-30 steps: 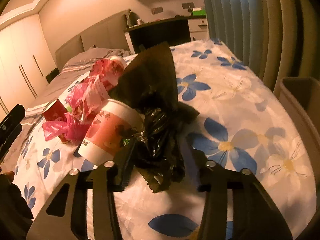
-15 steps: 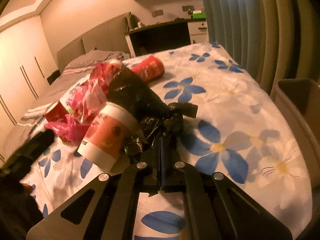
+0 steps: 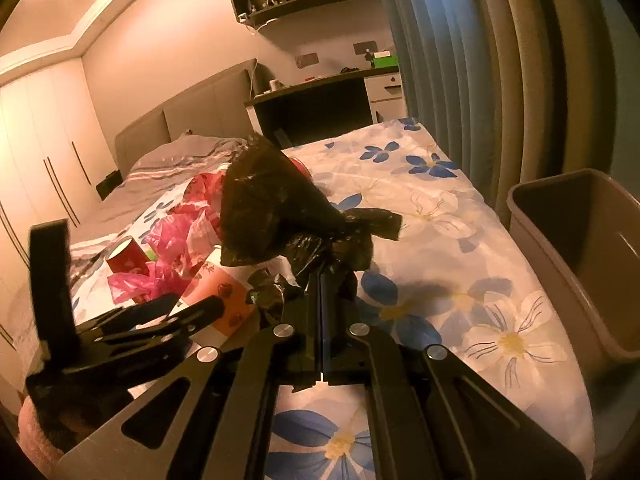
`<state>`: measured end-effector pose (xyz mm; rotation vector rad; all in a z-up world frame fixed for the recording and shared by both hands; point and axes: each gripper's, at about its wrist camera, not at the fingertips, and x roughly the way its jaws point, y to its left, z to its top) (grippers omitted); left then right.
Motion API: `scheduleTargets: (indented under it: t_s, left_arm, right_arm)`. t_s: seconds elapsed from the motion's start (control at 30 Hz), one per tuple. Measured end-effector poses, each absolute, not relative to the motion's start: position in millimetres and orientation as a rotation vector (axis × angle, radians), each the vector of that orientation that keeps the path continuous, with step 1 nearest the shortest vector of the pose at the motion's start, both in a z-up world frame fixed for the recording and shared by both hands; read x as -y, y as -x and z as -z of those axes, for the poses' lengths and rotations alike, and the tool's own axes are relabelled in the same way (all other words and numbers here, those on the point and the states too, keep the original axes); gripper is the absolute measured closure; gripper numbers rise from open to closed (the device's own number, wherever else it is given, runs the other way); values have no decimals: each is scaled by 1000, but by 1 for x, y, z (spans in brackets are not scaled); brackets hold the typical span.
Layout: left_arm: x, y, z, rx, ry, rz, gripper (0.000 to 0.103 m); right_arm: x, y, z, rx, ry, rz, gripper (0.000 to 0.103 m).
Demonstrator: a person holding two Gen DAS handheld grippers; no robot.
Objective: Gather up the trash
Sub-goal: 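Grasp the white apple-printed cup with the left gripper while the right holds the bag, then carry the white cup and black bag over the brown bin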
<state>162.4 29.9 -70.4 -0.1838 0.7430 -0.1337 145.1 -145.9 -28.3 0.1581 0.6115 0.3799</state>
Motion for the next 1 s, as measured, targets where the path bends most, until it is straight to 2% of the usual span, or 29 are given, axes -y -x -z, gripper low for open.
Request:
scheduleTargets:
  t_s: [0.07,0.27,0.77,1.0]
  left_arm:
    - [-27,-166,74,-770,177,140,39]
    - [-25,-164,75,-765,174,144,43]
    - [-6,-95,13,-498,184,289,44]
    - [9,-96,-5,-456,163,302,44]
  right_arm:
    - [151,-143,27,-607,-168,-379,102]
    - [160,-139,25,-594,-183,-371,102]
    - [187,-118,4,-500,-208,-326,102]
    - [201,-110,-6,-456,-208,-304,102]
